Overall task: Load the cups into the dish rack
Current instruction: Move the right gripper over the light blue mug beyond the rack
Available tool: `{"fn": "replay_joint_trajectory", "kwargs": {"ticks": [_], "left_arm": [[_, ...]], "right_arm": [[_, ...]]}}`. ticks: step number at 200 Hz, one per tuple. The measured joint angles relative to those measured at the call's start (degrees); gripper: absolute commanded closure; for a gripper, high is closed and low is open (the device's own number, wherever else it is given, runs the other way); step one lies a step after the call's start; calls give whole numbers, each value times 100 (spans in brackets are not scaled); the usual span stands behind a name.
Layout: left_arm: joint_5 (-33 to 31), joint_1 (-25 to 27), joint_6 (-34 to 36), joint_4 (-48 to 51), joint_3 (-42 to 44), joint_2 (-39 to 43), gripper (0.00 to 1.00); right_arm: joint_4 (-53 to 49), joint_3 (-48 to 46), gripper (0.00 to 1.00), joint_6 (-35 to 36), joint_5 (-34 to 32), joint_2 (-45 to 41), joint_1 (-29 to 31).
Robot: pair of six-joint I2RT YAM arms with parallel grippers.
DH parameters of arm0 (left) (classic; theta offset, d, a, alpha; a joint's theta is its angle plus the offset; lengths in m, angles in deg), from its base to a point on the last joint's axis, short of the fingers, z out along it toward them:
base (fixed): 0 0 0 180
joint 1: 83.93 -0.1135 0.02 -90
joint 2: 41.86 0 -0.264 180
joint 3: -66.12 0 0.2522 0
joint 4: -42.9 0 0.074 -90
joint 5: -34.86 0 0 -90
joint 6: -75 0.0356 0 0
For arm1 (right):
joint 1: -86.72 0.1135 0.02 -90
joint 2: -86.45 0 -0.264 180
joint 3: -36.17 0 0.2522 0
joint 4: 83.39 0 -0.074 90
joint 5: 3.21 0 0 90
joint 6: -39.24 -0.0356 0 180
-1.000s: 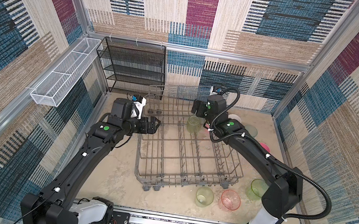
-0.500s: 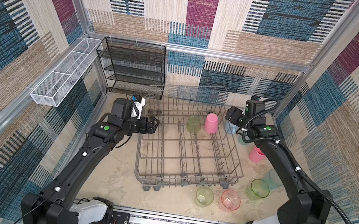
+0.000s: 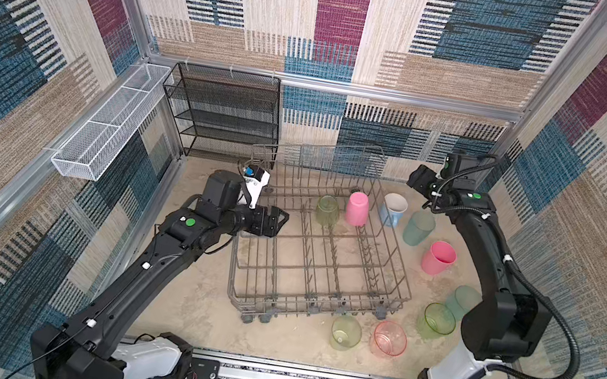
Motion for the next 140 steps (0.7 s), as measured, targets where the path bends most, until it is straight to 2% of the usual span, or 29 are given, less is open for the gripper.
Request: {"fn": "replay_joint_trajectory", "kwargs": {"ticks": [48,80,140], "left_arm": [[-166,181,184,221,-662,-223,6],[-227,195,184,389,-807,-483,6],[-227,219,258,505,-962,-804,6]], "right_arm": [[-822,1453,24,632,-229,1152,-15],[-1305,2253,32,1093,-306,1784,-26],[-1954,3097,36,1565,-317,2833,-66]]}}
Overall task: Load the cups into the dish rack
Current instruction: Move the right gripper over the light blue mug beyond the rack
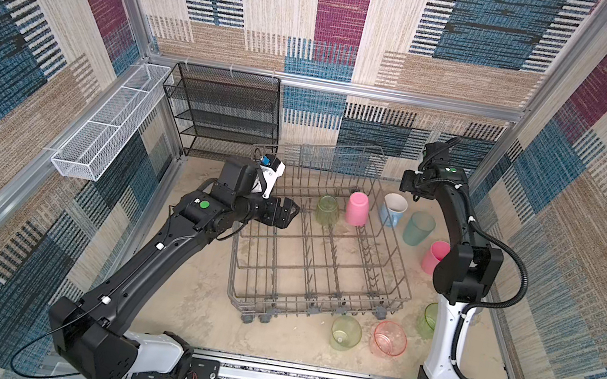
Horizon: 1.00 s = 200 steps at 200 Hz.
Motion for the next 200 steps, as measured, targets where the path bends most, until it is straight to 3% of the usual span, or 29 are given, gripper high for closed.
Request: {"fn": "replay_joint_trajectory", "kwargs": {"ticks": [200], "left_arm": [[-96,2,337,-92,468,-203,6]], "right_arm": [[-302,186,67,791,153,660,-48]]}}
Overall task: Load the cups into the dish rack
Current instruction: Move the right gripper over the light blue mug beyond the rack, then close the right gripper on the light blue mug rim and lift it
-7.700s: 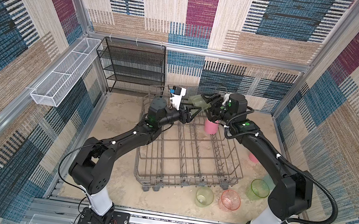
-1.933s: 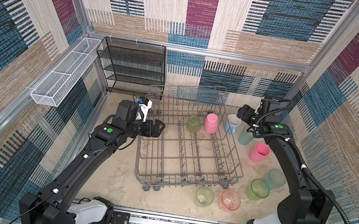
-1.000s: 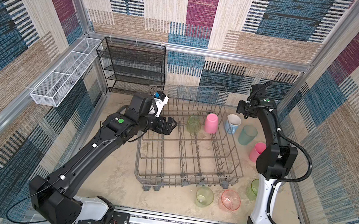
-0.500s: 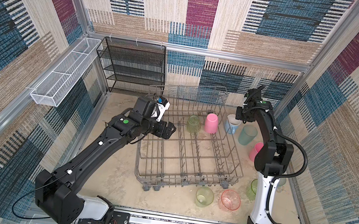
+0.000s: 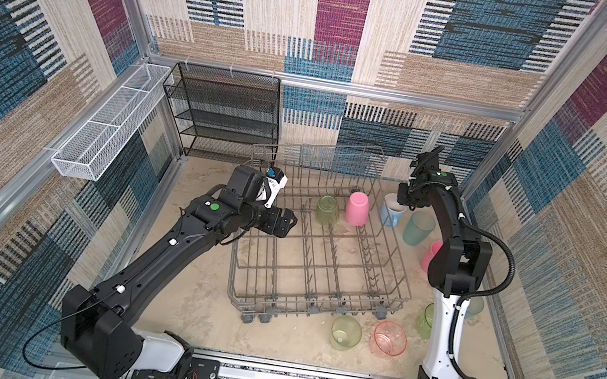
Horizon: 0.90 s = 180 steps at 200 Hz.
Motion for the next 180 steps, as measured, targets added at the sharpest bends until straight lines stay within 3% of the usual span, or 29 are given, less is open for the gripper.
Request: {"fn": "replay_joint_trajectory", "kwargs": {"ticks": [180], "left_arm": [[-13,0,0,-15,33,2,7]], "right_arm": [[-168,339,99,61,61,223,-20]]}}
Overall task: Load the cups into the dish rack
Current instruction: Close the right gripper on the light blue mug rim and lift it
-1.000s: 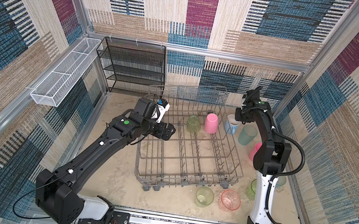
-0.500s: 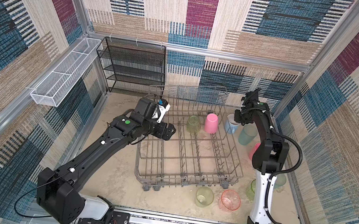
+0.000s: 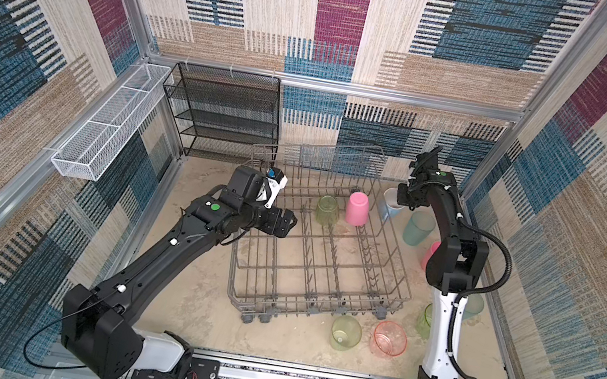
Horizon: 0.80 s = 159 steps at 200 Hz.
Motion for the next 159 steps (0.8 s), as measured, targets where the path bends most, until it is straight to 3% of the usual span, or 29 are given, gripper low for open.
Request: {"fn": "replay_joint_trajectory", "kwargs": {"ticks": [99,159], "left_arm": [[2,0,-31,-2,63,0,7],[0,0,-90,17,52,-94,5]], "right_arm": [[46,0,100,-162,-549,-492,0],[306,-264,100,-498,-1045,-1255,0]]}}
